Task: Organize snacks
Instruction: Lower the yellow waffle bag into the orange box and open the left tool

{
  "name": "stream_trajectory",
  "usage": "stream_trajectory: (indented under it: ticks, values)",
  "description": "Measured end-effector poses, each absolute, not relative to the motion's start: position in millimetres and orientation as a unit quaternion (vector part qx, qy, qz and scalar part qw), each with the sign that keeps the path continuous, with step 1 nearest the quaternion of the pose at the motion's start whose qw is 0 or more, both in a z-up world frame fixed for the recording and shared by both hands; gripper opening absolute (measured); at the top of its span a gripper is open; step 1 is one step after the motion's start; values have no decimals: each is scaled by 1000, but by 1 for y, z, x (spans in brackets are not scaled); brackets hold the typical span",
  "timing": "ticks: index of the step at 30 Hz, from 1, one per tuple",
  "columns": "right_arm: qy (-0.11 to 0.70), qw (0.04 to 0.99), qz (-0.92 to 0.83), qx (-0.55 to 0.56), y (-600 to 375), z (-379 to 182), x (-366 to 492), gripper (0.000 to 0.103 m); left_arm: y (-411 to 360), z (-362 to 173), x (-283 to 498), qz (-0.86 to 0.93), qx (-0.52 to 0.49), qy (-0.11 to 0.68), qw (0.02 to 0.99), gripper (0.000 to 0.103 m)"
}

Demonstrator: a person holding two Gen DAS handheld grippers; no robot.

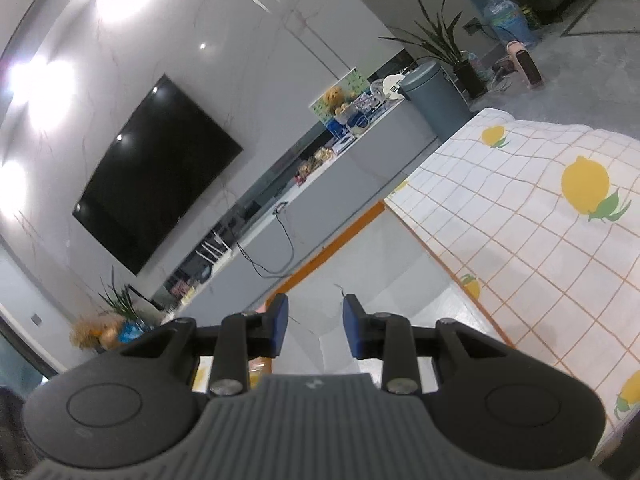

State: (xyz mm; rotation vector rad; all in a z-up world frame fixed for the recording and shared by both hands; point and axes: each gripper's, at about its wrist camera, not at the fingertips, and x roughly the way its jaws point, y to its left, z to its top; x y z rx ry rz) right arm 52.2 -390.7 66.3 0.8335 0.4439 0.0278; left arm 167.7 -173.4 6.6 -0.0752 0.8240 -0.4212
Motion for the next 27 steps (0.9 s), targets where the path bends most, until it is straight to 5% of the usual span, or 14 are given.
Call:
stream_trajectory:
  ticks: [19,27]
  values:
    - [230,881,22,413,-392,63,62,30,-215,-34,172,-185,27,425,886,87]
    - [232,876,23,423,-393,61,63,32,-215,-27,164,-221,49,408,885,101]
